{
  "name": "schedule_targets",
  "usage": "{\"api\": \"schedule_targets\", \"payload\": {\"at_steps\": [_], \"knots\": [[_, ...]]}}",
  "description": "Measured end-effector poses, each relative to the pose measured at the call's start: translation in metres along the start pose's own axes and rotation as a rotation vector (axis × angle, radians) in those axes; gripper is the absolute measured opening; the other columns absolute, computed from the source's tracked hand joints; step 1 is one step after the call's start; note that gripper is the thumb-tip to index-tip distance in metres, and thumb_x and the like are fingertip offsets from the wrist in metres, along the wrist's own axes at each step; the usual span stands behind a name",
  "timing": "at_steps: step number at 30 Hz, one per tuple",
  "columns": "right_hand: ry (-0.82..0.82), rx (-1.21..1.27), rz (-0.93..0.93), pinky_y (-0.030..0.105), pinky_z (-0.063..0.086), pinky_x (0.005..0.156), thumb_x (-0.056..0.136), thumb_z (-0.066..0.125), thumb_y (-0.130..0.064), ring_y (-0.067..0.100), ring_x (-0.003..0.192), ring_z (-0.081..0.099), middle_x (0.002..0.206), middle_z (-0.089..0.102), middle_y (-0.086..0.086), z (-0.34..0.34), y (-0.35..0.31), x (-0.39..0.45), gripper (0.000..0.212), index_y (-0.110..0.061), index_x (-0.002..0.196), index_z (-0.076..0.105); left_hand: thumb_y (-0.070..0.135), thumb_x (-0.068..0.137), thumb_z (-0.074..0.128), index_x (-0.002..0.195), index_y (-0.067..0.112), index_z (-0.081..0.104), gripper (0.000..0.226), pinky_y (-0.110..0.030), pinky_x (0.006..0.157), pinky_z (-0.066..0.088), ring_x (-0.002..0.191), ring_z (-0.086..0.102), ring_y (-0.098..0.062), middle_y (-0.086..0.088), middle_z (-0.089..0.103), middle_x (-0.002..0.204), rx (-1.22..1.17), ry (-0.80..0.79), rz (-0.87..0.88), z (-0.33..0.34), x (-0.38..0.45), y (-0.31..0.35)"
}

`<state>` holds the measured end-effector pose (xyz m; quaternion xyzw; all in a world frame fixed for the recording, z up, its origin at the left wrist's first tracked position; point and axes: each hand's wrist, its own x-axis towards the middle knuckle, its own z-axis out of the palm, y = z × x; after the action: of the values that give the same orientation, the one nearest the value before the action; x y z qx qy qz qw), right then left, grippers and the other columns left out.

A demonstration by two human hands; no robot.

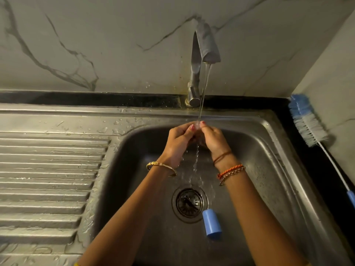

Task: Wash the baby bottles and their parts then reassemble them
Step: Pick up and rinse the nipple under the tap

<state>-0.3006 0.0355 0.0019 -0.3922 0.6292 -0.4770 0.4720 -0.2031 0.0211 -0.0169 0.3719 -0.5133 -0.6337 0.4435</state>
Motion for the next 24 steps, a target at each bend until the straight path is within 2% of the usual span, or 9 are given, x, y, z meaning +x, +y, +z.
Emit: {"api": "schedule_targets", "payload": {"at_steps": [1, 3, 5, 7, 10, 12, 15, 20, 24], "knots": [[0.032, 0.048, 0.06, 0.03, 0.046, 0.086, 0.099, 0.04, -0.026, 0.02, 0.09, 0.057, 0.08, 0.06, 0.0, 0.001, -0.004, 0.003, 0.029, -0.019, 0.082, 0.063, 0.006, 0.098, 0.038, 0.113, -0.006, 0.058, 0.028, -0.012, 0.062, 0.047, 0.071, 0.063, -0.002, -0.003, 0.064, 0.087, 0.058, 0.016, 0.017, 0.002, 0.001, -0.001], [0.051, 0.013, 0.101, 0.029, 0.045, 0.079, 0.099, 0.04, -0.026, 0.016, 0.082, 0.055, 0.076, 0.056, -0.002, 0.003, -0.007, 0.007, 0.029, -0.019, 0.082, 0.062, 0.009, 0.099, 0.039, 0.106, -0.003, 0.061, 0.026, -0.013, 0.058, 0.047, 0.066, 0.058, -0.004, 0.001, 0.06, 0.078, 0.299, 0.115, 0.066, 0.005, 0.006, -0.006], [-0.036, -0.036, 0.056, 0.021, 0.046, 0.068, 0.099, 0.038, -0.023, 0.009, 0.073, 0.053, 0.084, 0.06, 0.003, 0.004, -0.006, 0.007, 0.032, -0.003, 0.101, 0.064, 0.014, 0.1, 0.038, 0.089, 0.001, 0.062, 0.029, -0.02, 0.056, 0.049, 0.059, 0.054, -0.007, 0.001, 0.057, 0.07, 0.468, 0.269, 0.111, 0.004, 0.011, -0.009], [-0.153, 0.0, 0.005, 0.015, 0.049, 0.063, 0.099, 0.038, -0.015, 0.01, 0.073, 0.057, 0.093, 0.062, 0.012, 0.001, -0.003, 0.006, 0.033, 0.007, 0.114, 0.058, 0.02, 0.1, 0.037, 0.069, 0.011, 0.054, 0.036, -0.034, 0.059, 0.049, 0.057, 0.053, -0.014, -0.001, 0.054, 0.063, 0.479, 0.338, 0.106, 0.002, 0.014, -0.009], [-0.212, -0.11, -0.075, 0.01, 0.048, 0.07, 0.097, 0.04, -0.005, 0.017, 0.097, 0.058, 0.111, 0.061, 0.017, -0.004, 0.0, 0.001, 0.03, 0.007, 0.119, 0.055, 0.028, 0.1, 0.036, 0.061, 0.012, 0.047, 0.044, -0.036, 0.056, 0.048, 0.055, 0.051, -0.021, -0.006, 0.051, 0.059, 0.409, 0.373, 0.03, -0.001, 0.017, -0.007], [-0.091, -0.33, -0.221, 0.012, 0.045, 0.079, 0.094, 0.049, -0.008, 0.017, 0.107, 0.057, 0.117, 0.062, 0.013, -0.003, 0.004, 0.0, 0.027, 0.003, 0.116, 0.061, 0.031, 0.099, 0.037, 0.062, 0.009, 0.05, 0.045, -0.031, 0.052, 0.045, 0.051, 0.048, -0.016, -0.005, 0.05, 0.057, 0.384, 0.357, -0.006, -0.001, 0.018, -0.006], [0.149, -0.443, -0.355, 0.019, 0.047, 0.075, 0.083, 0.067, -0.018, 0.017, 0.094, 0.065, 0.1, 0.071, 0.011, -0.002, 0.01, -0.002, 0.022, -0.002, 0.096, 0.071, 0.033, 0.098, 0.04, 0.061, 0.008, 0.053, 0.046, -0.023, 0.049, 0.04, 0.049, 0.045, -0.011, -0.002, 0.049, 0.055, 0.326, 0.336, -0.042, 0.003, 0.016, -0.007], [0.255, -0.364, -0.411, 0.022, 0.051, 0.06, 0.071, 0.077, -0.03, 0.007, 0.058, 0.061, 0.062, 0.067, 0.001, 0.001, 0.006, -0.006, 0.023, -0.008, 0.068, 0.073, 0.041, 0.095, 0.04, 0.061, 0.011, 0.055, 0.048, -0.018, 0.042, 0.041, 0.039, 0.048, -0.006, 0.004, 0.051, 0.042, 0.003, 0.275, -0.212, 0.005, 0.014, 0.0], [0.335, -0.422, -0.547, 0.021, 0.05, 0.07, 0.083, 0.067, -0.013, 0.014, 0.078, 0.064, 0.088, 0.072, 0.013, 0.001, 0.004, -0.003, 0.018, 0.002, 0.091, 0.072, 0.027, 0.093, 0.049, 0.078, 0.007, 0.061, 0.028, -0.016, 0.053, 0.051, 0.048, 0.058, -0.003, 0.002, 0.061, 0.058, -0.289, 0.211, -0.277, 0.002, 0.01, 0.006]]}}
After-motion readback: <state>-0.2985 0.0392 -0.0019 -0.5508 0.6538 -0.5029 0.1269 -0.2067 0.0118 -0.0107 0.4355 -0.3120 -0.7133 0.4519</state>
